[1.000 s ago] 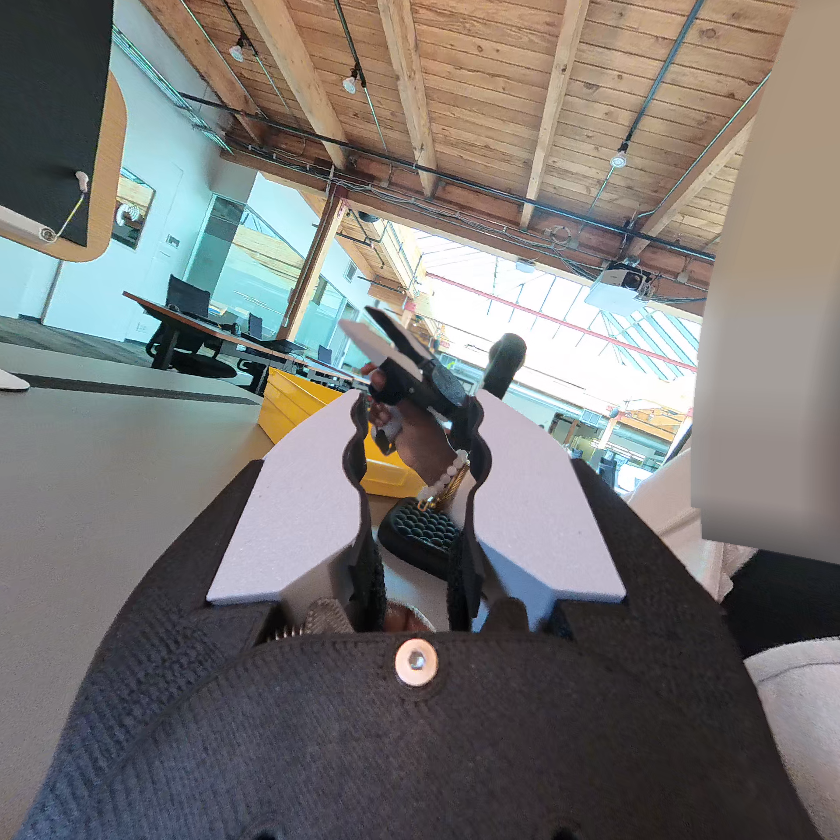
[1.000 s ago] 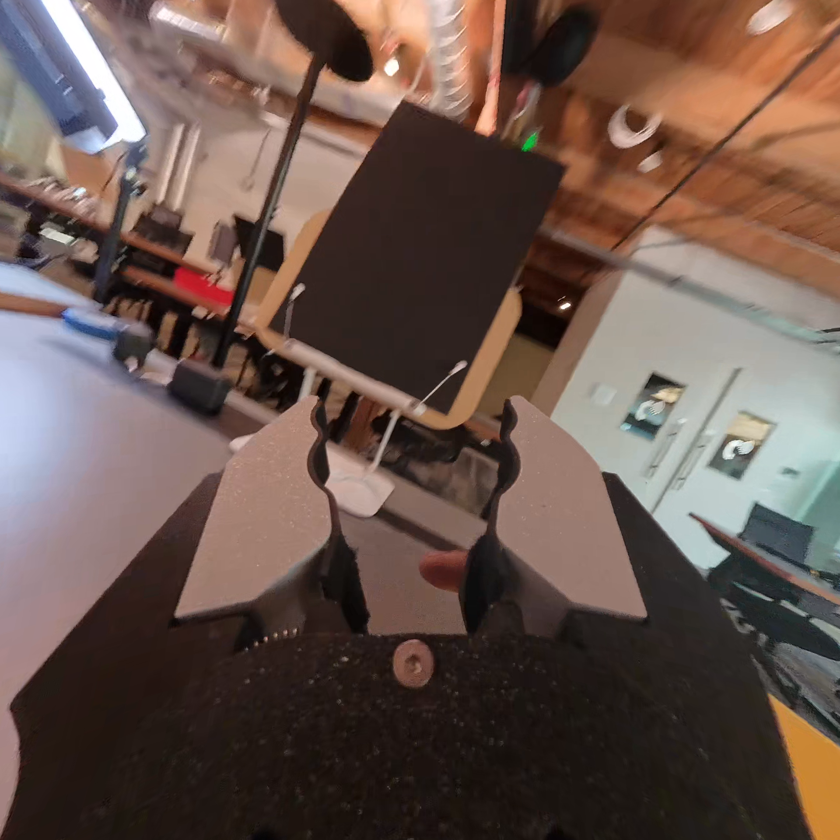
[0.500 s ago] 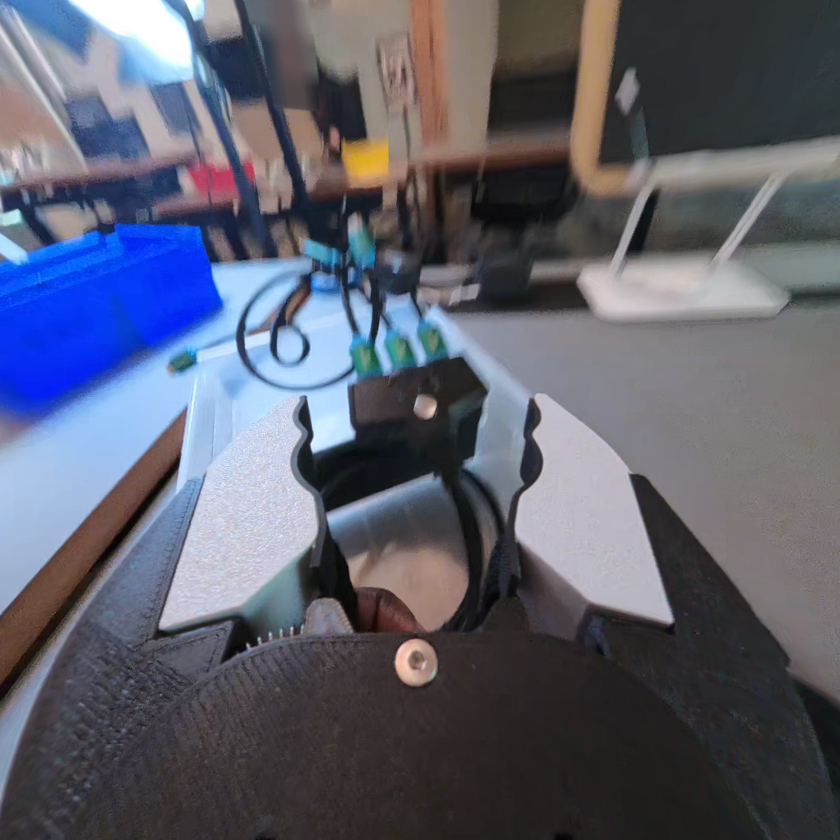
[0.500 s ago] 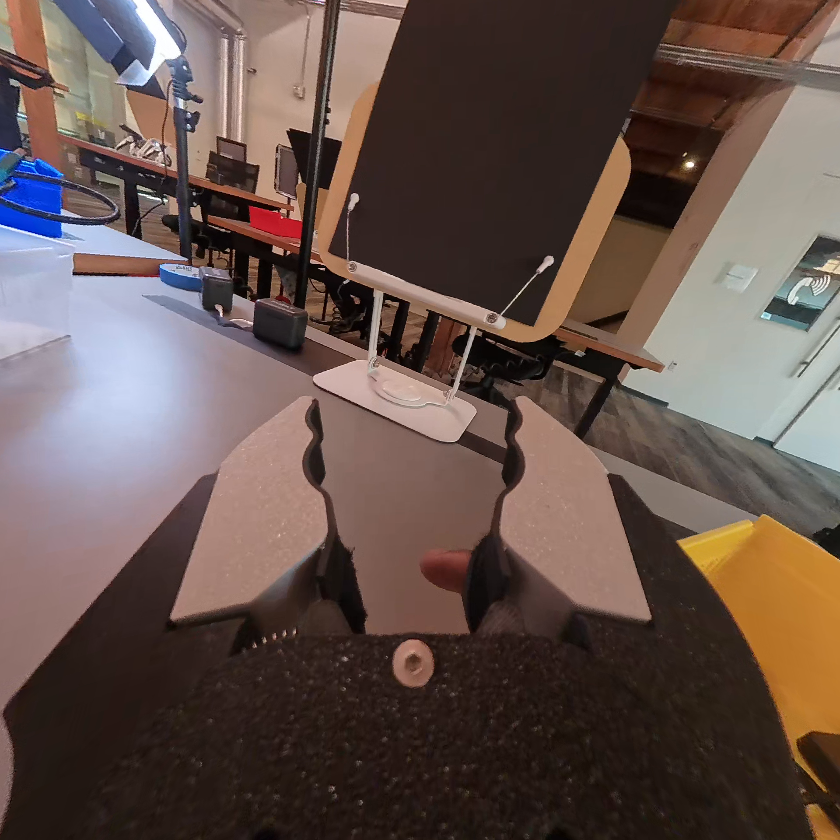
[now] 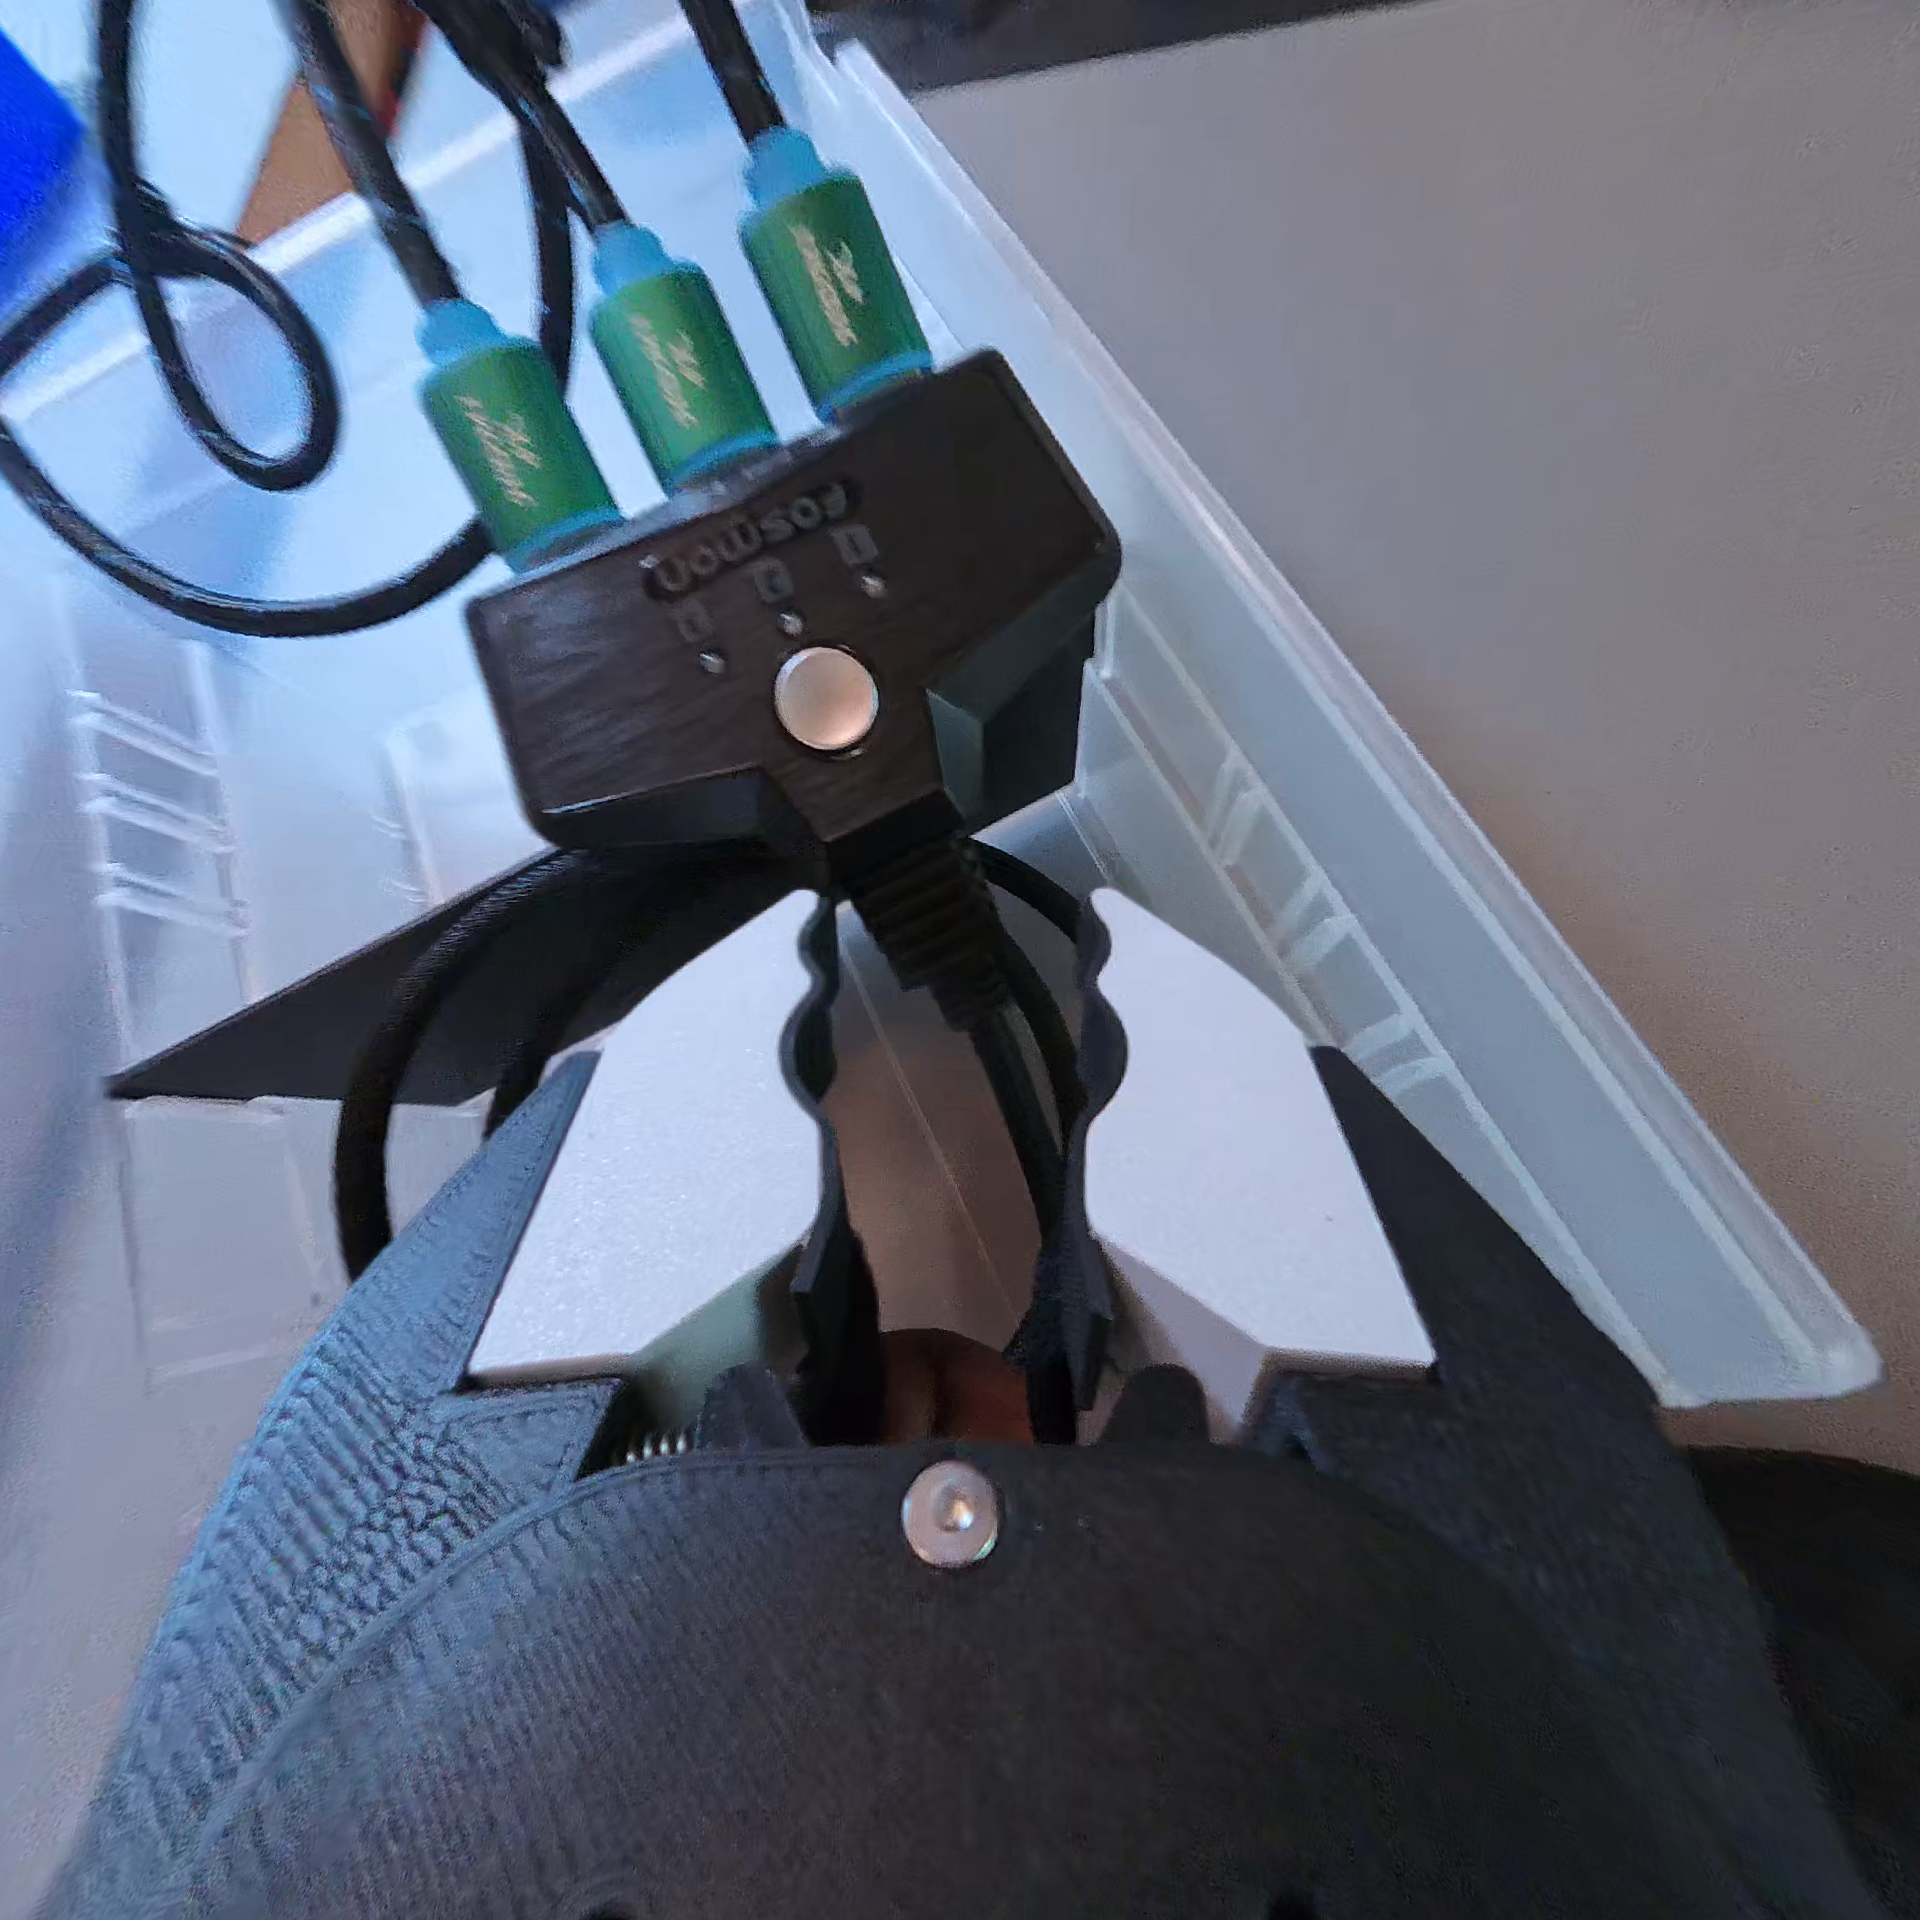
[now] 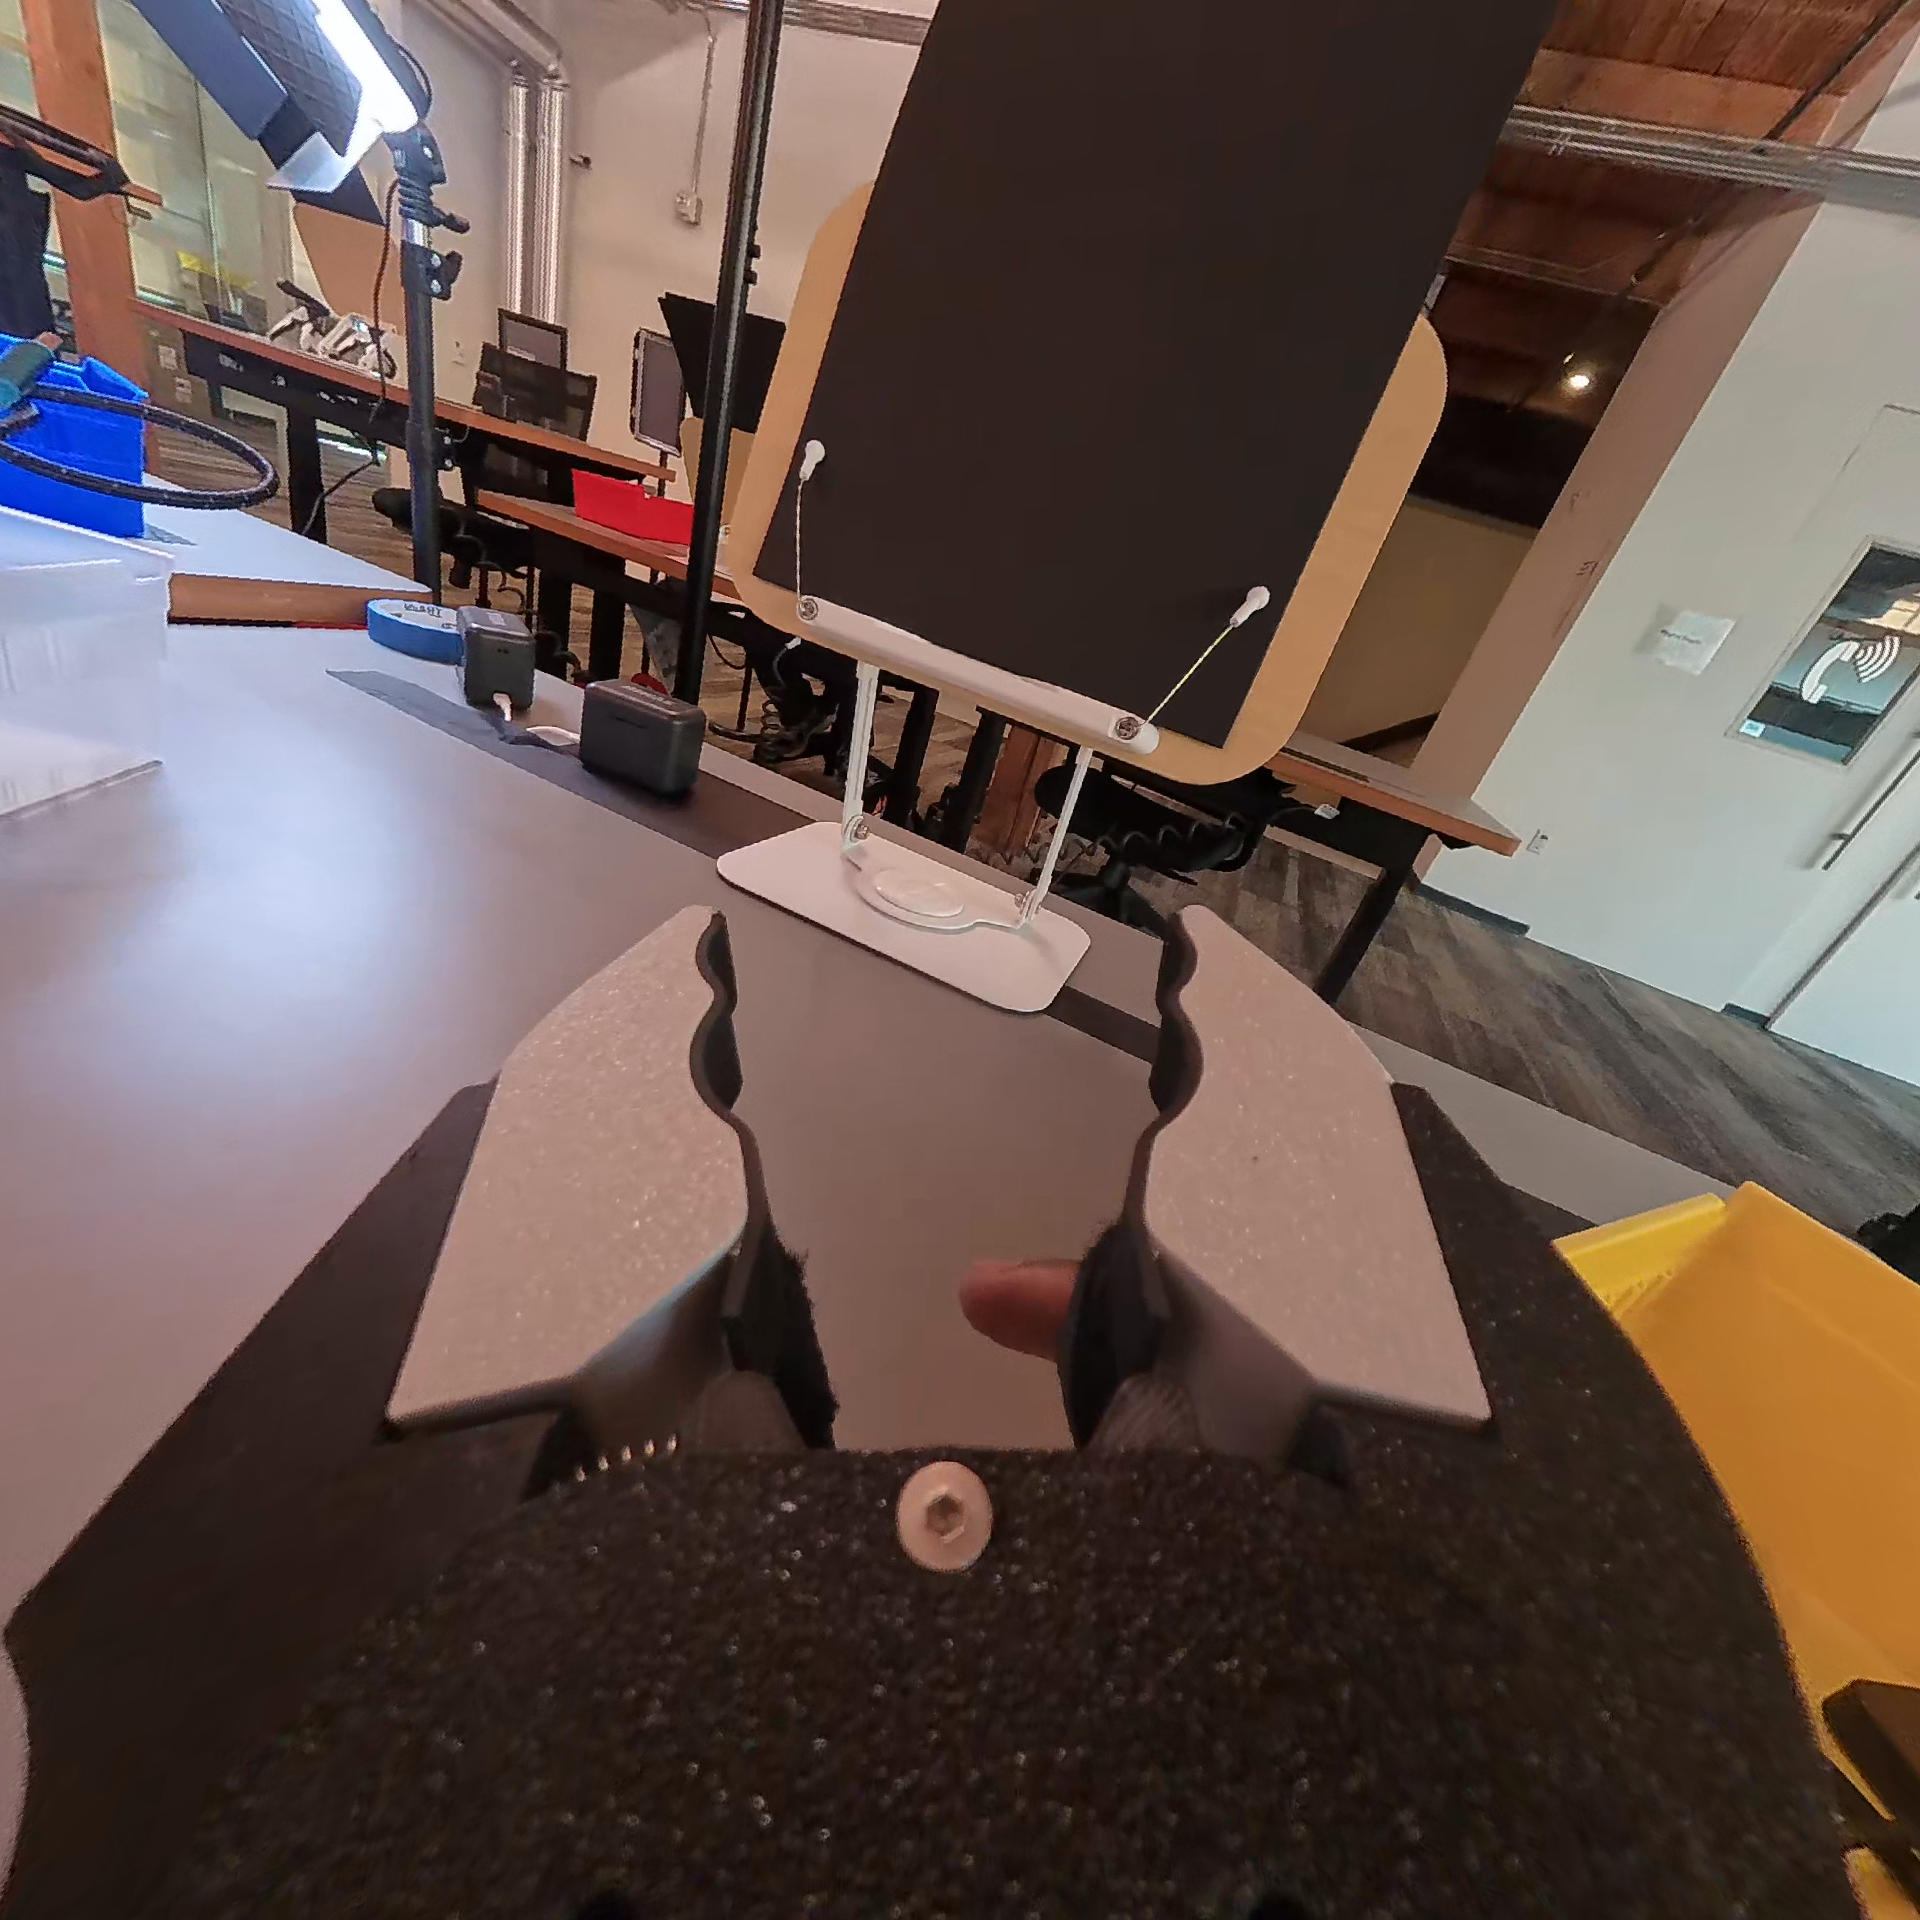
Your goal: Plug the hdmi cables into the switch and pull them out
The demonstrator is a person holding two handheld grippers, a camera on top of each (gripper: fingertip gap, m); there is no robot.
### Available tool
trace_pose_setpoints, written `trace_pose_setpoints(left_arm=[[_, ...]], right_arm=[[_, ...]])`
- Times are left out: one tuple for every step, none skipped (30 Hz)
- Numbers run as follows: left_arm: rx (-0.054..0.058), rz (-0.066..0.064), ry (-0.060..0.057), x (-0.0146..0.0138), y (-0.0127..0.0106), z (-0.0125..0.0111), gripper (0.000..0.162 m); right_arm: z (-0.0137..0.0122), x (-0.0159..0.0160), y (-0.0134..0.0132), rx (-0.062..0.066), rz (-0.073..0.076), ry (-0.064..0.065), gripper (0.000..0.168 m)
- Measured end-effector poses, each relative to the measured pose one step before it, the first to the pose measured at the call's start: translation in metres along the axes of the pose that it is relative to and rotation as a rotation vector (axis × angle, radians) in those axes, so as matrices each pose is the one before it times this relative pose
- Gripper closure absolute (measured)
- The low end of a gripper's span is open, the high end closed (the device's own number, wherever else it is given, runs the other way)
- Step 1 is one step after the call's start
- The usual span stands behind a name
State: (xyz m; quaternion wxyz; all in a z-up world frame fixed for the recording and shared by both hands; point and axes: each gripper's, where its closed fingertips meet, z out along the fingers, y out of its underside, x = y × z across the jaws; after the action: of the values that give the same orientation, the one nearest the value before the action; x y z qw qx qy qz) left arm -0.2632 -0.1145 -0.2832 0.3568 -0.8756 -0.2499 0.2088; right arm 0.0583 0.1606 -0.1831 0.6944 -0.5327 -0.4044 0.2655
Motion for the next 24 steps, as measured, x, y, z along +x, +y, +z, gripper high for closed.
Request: trace_pose_setpoints(left_arm=[[-0.0152, 0.0044, 0.0, 0.00038, 0.00271, 0.0038, 0.119], [-0.0101, 0.0039, -0.0103, -0.00101, 0.00191, 0.00323, 0.119], [-0.0101, 0.003, -0.006, -0.00063, 0.00172, 0.00258, 0.119], [-0.0118, 0.001, -0.007, -0.00072, 0.00121, 0.0019, 0.119], [-0.0062, 0.0027, -0.009, -0.00091, -0.00004, 0.00099, 0.118], [0.0017, 0.0054, -0.0134, -0.00136, -0.0012, 0.00099, 0.117], [-0.0026, 0.0046, -0.0159, -0.00184, -0.00054, 0.00151, 0.115], [-0.0065, 0.0045, -0.0157, -0.00207, 0.00016, 0.00214, 0.115], [-0.0118, 0.0033, -0.0165, -0.00235, 0.00085, 0.00242, 0.115], [-0.015, 0.0084, -0.0135, -0.00213, 0.00105, 0.00244, 0.115], [-0.0072, 0.0147, -0.0009, -0.00018, 0.00017, 0.00166, 0.119], [0.0003, 0.0114, 0.0098, 0.00165, -0.00056, 0.00057, 0.127], [0.0028, 0.0011, -0.0052, -0.00073, -0.00036, -0.0001, 0.127], [0.0066, -0.0008, -0.008, -0.00105, -0.00042, -0.00092, 0.129], [0.0179, 0.0019, -0.0155, -0.00234, -0.00128, -0.00214, 0.134], [0.0398, -0.0013, -0.0235, -0.00352, -0.00372, -0.00388, 0.137], [0.0529, -0.0058, -0.0081, -0.00208, -0.00493, -0.00523, 0.138], [0.0583, -0.0075, -0.0008, -0.00146, -0.00567, -0.00582, 0.139], [0.0489, -0.0038, -0.0008, -0.00173, -0.00412, -0.00539, 0.14], [0.0395, 0.0108, 0.0025, -0.00095, -0.0026, -0.00439, 0.141], [0.0385, 0.0198, 0.002, -0.00011, -0.00252, -0.0043, 0.141], [0.0367, -0.0018, 0.0011, 0.00022, -0.00298, -0.00468, 0.141], [0.0381, -0.0179, 0.0044, 0.00023, -0.00384, -0.00497, 0.141], [0.0396, -0.0223, 0.0072, -0.00044, -0.00437, -0.00504, 0.141]], right_arm=[[0.00034, -0.0001, 0.00035, -0.0007, 0.0004, -0.0007, 0.09], [0.00027, -0.00011, 0.00068, -0.0023, -0.0023, 0.0002, 0.09], [0.00028, 0.00005, 0.00082, -0.0038, -0.0044, 0.0017, 0.09], [0.0003, 0.00008, 0.001, -0.0045, -0.0058, 0.0018, 0.09], [0.00032, -0.00007, 0.00069, -0.0038, -0.0052, 0.0012, 0.09], [0.00043, -0.00023, 0.0006, -0.0026, -0.0028, -0.0004, 0.09], [0.00021, -0.00047, 0.00036, -0.0016, -0.0005, -0.0018, 0.09], [0.00008, -0.00038, 0.00037, -0.0008, -0.0003, -0.0015, 0.09], [0.00012, -0.00029, 0.00025, -0.0009, -0.002, -0.001, 0.091], [0.00001, -0.00019, 0.00011, -0.001, -0.0038, -0.0003, 0.091], [0.00011, -0.00011, 0.00007, -0.0008, -0.005, 0.0001, 0.091], [-0.00003, -0.0002, 0.00001, 0.0, -0.0056, 0.0002, 0.092], [-0.00005, -0.00029, -0.00008, 0.0004, -0.0061, -0.0003, 0.092], [0.00001, -0.00039, -0.00006, 0.0002, -0.0058, -0.0005, 0.092], [0.0, -0.00023, -0.00014, 0.0003, -0.005, 0.0, 0.092], [0.00007, -0.00024, -0.00006, 0.0006, -0.0044, -0.0001, 0.093], [0.00018, -0.00026, 0.00022, -0.0004, -0.0036, -0.0004, 0.093], [0.00032, -0.00025, 0.00058, -0.0017, -0.0025, -0.0009, 0.093], [0.00039, -0.00044, 0.00063, -0.0027, -0.0017, -0.0023, 0.093], [0.00036, -0.00063, 0.00076, -0.003, -0.0011, -0.0032, 0.094], [0.00033, -0.00059, 0.0007, -0.0029, -0.0012, -0.0023, 0.094], [0.0003, -0.00055, 0.00062, -0.0025, -0.0026, -0.0022, 0.094], [0.00022, -0.00051, 0.00051, -0.0021, -0.004, -0.0014, 0.094], [0.00024, -0.00045, 0.00027, -0.0013, -0.0043, -0.0008, 0.094]])
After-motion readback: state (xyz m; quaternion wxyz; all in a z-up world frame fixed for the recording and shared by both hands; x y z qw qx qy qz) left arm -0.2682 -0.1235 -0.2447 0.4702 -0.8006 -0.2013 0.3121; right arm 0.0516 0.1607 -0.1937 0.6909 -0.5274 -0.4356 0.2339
